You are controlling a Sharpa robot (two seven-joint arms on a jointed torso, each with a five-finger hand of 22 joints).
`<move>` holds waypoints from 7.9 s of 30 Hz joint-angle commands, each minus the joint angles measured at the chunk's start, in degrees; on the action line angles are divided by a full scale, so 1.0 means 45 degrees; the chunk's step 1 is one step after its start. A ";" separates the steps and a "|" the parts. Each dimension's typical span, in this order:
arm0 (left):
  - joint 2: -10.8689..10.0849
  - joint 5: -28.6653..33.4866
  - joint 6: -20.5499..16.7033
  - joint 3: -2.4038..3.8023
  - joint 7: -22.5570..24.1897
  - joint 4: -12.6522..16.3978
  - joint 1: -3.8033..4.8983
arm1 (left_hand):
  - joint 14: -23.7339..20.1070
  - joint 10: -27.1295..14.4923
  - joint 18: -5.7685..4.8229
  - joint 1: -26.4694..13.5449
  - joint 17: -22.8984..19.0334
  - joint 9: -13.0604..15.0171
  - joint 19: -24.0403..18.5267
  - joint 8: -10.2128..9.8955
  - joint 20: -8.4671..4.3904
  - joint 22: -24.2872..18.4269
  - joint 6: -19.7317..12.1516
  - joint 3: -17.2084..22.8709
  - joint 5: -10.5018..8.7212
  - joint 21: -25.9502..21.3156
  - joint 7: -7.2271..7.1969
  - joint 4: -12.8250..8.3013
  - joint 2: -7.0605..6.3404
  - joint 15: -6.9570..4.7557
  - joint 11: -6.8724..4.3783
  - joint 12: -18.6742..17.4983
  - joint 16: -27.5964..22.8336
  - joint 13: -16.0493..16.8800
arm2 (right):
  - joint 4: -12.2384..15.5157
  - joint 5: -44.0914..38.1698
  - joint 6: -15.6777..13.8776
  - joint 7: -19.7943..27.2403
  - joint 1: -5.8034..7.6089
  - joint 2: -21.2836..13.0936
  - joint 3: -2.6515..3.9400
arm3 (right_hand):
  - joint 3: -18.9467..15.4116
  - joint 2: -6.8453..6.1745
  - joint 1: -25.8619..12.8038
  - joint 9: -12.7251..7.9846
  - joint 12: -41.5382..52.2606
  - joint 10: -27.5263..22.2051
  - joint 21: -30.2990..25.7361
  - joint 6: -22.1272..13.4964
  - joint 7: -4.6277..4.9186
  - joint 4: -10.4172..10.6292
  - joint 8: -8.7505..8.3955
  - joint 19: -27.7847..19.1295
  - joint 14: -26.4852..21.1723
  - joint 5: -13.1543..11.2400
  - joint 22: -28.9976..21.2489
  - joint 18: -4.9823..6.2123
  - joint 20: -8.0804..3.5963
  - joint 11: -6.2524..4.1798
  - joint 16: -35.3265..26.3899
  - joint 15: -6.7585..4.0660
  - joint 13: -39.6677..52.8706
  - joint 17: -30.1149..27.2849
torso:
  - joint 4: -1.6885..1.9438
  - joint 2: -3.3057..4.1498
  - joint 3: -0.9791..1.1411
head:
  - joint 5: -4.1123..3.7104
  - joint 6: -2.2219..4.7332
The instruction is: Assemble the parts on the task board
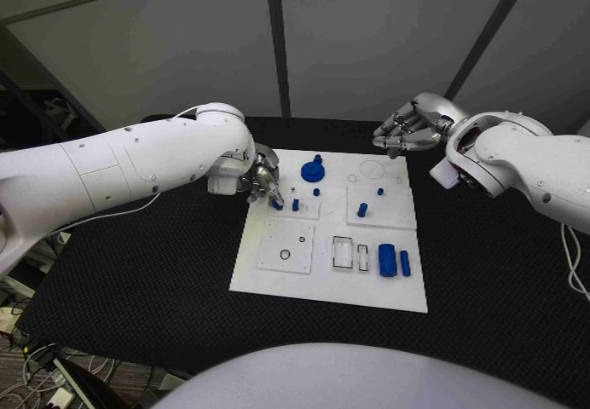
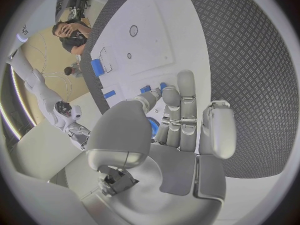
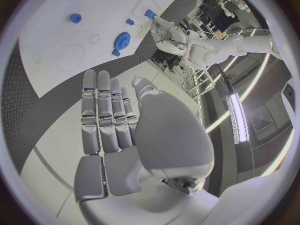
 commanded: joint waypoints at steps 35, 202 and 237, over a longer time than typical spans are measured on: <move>-0.0856 -0.0300 -0.2101 -0.0038 -0.0070 0.1280 -0.0176 | 0.0070 0.0114 -0.0218 -0.0141 0.0044 0.0266 0.0221 0.0175 0.0034 0.2598 -0.0010 0.1816 0.0180 0.0174 -0.0089 -0.1508 -0.0118 -0.0062 -0.0030 0.0204 0.0056 0.0118 | 0.0019 0.0048 0.0082 0.0142 0.0020 -0.0034 0.0005 | 0.0041 0.0051 -0.0032 0.0011 0.0020 -0.0085 -0.0078 -0.0124 0.0008 0.0045 0.0059 0.0038 -0.0099 0.0106 -0.0015 0.0139 0.0056 -0.0010 -0.0049 0.0021 0.0023 0.0024 | 0.0003 -0.0006 -0.0001 | -0.0010 0.0001; -0.0356 -0.1162 -0.1498 -0.0039 -0.0155 0.0820 -0.0379 | 0.0117 0.0695 -0.0347 -0.2842 0.0109 0.0902 0.0533 0.0116 -0.0140 0.2790 0.1044 0.0440 0.0133 0.0743 -0.0556 -0.0394 -0.0787 -0.0277 -0.0362 0.0757 0.0140 0.0795 | 0.0027 0.0050 0.0070 0.0147 0.0007 -0.0086 0.0005 | 0.0037 0.0029 -0.0057 0.0009 0.0020 -0.0110 -0.0103 -0.0142 0.0017 0.0061 0.0065 0.0048 -0.0116 0.0184 -0.0033 0.0135 0.0058 0.0000 -0.0066 0.0028 0.0051 0.0065 | 0.0001 -0.0003 0.0003 | -0.0067 0.0001; -0.0273 -0.1214 -0.1453 -0.0035 -0.0172 0.0783 -0.0362 | 0.0138 0.0927 -0.0407 -0.3596 0.0134 0.1065 0.0660 0.0180 -0.0188 0.2873 0.1329 -0.0342 0.0031 0.1027 -0.0623 0.0069 -0.0832 -0.0316 -0.0414 0.0948 0.0172 0.1071 | 0.0030 0.0050 0.0049 0.0161 0.0006 -0.0082 0.0005 | 0.0037 0.0029 -0.0057 0.0009 0.0020 -0.0110 -0.0103 -0.0142 0.0017 0.0061 0.0065 0.0048 -0.0116 0.0184 -0.0033 0.0135 0.0058 0.0000 -0.0066 0.0028 0.0051 0.0065 | -0.0002 0.0010 0.0003 | -0.0071 0.0001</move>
